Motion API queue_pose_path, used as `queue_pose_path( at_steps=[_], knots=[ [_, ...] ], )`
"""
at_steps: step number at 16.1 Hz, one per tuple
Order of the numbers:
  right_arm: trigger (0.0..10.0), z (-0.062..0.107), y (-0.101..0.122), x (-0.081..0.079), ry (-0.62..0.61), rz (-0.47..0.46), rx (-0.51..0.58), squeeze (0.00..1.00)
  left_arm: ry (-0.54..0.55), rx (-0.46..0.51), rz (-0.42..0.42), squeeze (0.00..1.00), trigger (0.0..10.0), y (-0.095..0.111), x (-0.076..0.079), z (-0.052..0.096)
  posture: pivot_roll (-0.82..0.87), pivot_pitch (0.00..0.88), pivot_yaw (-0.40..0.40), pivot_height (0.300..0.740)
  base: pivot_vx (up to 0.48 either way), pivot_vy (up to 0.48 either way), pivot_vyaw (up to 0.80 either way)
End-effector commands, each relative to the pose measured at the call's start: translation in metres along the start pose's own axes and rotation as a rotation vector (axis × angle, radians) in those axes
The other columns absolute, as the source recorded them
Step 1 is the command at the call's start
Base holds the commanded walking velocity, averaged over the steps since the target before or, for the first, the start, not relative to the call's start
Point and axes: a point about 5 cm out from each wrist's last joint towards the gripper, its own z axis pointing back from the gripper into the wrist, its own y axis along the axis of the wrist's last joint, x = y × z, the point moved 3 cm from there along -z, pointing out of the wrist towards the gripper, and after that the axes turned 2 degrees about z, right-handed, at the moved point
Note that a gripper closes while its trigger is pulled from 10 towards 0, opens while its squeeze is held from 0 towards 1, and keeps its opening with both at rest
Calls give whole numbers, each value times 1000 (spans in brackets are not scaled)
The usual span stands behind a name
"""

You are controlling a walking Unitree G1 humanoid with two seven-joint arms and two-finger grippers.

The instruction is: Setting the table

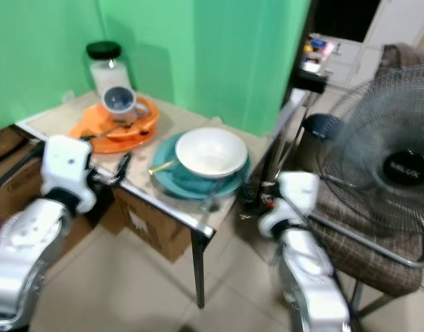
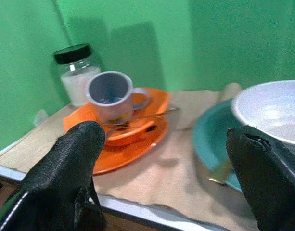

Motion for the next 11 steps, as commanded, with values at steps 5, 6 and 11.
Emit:
queue_pose_path(
  at_steps=[5,6,11],
  knots=[
    [10000,-11,4,11,-30,-67,-34,0,-58,12,-11,0,10000,3,11,-1,147,0,-11,740,168,0,0],
    [10000,-17,3,9,-9,-97,-74,0,-90,3,-13,0,10000,0,14,0,148,0,-13,740,0,0,0],
    [10000,-47,8,14,-18,-140,-151,1000,-291,10,-7,0,10000,-1,21,5,154,0,-17,740,0,0,0]
  ],
)
